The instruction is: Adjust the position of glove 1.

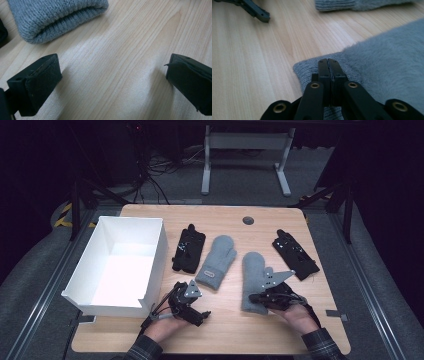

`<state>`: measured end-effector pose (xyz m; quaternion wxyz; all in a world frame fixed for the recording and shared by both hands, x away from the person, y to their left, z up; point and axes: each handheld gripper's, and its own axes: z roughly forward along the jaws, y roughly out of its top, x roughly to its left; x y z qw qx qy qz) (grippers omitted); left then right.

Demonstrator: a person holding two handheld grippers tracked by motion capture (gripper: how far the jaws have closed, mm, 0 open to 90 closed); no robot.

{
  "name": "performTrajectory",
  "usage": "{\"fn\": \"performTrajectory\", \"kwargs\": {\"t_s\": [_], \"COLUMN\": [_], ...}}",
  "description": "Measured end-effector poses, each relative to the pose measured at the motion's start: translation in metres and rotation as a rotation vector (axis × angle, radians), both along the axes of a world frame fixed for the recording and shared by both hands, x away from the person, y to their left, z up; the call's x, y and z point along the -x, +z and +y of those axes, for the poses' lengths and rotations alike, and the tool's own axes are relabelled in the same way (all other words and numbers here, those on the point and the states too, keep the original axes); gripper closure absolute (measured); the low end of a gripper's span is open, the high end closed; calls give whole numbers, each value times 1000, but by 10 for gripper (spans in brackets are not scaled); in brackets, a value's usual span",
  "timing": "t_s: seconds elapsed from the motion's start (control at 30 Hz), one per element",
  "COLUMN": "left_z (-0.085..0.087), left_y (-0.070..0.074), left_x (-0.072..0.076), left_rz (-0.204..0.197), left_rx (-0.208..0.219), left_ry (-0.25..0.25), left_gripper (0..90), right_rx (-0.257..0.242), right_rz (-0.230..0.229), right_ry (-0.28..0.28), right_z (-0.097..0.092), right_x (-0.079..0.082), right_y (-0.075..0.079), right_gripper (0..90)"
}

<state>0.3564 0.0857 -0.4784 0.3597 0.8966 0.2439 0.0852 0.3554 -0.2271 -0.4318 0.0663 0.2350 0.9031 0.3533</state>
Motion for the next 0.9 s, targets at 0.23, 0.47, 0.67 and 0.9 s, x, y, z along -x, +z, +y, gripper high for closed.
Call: {"fn": "performTrajectory", "kwargs": {"t_s": [0.23, 0.47, 0.67, 0.9], "left_z": [0, 0, 0, 0], "left_y": [0, 0, 0, 0], "left_x": [0, 0, 0, 0], "left_rz": [0, 0, 0, 0], "left_rx": [0, 0, 0, 0], "left_ry": [0, 0, 0, 0], "left_gripper": [2, 2, 2, 2], "right_rx": [-2, -16, -52, -42], "right_rz": [1, -1, -35, -64], "right_ry": [52, 99, 37, -135], "right_z": [16, 31, 12, -28], "right_x": [7, 11, -1, -46], "right_y": [-1, -1, 8, 6], "right_gripper": [900, 900, 900, 900]}}
